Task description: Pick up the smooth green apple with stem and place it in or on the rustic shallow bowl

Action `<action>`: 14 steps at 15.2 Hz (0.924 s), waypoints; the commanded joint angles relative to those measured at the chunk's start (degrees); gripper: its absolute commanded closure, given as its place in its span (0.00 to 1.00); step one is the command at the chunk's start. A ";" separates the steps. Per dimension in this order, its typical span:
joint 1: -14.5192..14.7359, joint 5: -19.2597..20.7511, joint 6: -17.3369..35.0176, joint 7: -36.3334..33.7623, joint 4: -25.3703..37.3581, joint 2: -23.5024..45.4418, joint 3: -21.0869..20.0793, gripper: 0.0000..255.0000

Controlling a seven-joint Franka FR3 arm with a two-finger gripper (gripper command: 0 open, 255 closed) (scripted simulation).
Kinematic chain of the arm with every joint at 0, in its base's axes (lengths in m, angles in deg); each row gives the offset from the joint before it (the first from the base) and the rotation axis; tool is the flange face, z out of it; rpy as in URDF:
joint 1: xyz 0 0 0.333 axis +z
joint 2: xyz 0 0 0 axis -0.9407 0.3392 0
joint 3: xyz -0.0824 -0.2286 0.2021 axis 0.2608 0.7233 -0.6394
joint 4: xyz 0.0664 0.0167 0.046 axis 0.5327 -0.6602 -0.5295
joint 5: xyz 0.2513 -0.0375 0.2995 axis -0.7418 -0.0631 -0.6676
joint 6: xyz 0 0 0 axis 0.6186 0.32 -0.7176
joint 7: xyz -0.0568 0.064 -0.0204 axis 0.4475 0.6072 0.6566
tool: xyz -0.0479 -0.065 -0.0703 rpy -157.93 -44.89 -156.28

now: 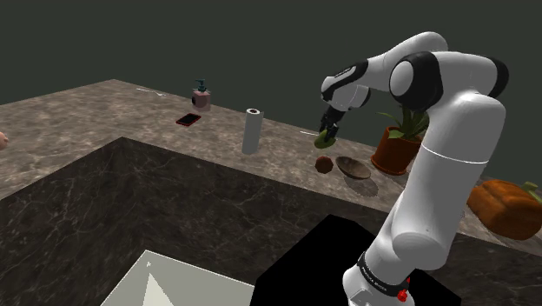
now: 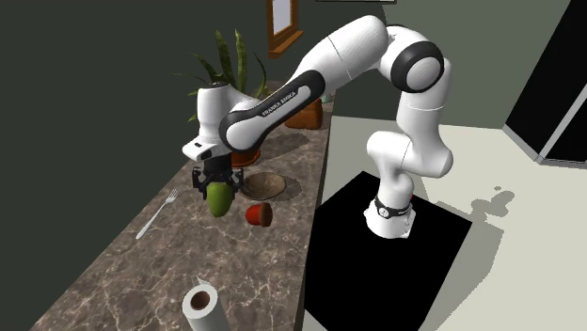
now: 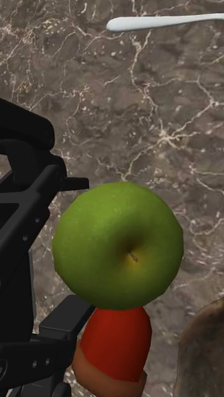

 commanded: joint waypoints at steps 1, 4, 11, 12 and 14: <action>0.47 1.56 -1.11 -0.99 0.31 -1.39 0.49 1.00; 0.91 3.23 -3.04 -2.24 1.49 -2.78 0.87 1.00; 1.61 6.41 -7.75 -4.69 4.74 -5.50 1.32 1.00; 1.68 6.78 -8.45 -4.99 5.26 -5.83 1.34 1.00; 2.04 9.43 -8.09 -6.03 3.17 -8.80 1.68 1.00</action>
